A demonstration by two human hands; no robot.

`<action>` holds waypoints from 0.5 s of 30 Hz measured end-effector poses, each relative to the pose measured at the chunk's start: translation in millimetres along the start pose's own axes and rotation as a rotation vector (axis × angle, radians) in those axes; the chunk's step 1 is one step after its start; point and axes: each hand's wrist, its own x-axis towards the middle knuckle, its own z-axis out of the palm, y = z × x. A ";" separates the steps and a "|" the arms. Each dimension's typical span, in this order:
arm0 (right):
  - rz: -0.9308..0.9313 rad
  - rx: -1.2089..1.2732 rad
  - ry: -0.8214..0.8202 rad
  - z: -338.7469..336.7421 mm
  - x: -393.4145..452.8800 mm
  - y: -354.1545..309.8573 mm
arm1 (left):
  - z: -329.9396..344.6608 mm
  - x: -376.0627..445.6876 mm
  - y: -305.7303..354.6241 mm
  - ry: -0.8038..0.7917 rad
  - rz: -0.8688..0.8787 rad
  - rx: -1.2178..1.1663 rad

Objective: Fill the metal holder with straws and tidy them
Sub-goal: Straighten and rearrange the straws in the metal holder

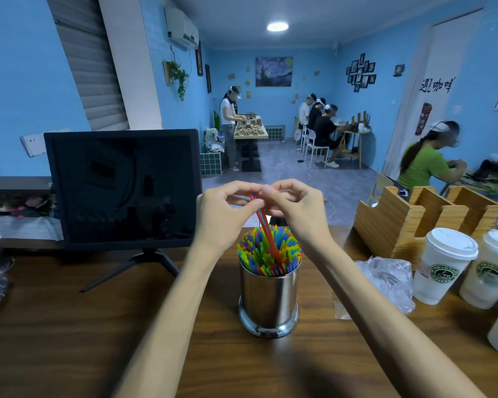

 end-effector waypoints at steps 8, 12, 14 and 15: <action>0.071 -0.171 -0.215 -40.8 -11.9 24.9 | -30.4 16.4 -1.2 0.122 -0.095 -0.302; 0.195 -0.143 -0.211 -53.7 -17.5 30.7 | -47.6 25.0 1.9 0.324 -0.154 -0.507; 0.273 -0.037 -0.151 -54.1 -15.7 32.6 | -42.2 23.2 0.9 0.397 -0.189 -0.606; 0.313 0.040 -0.151 -53.9 -14.9 33.8 | -35.6 20.6 -0.3 0.420 -0.217 -0.665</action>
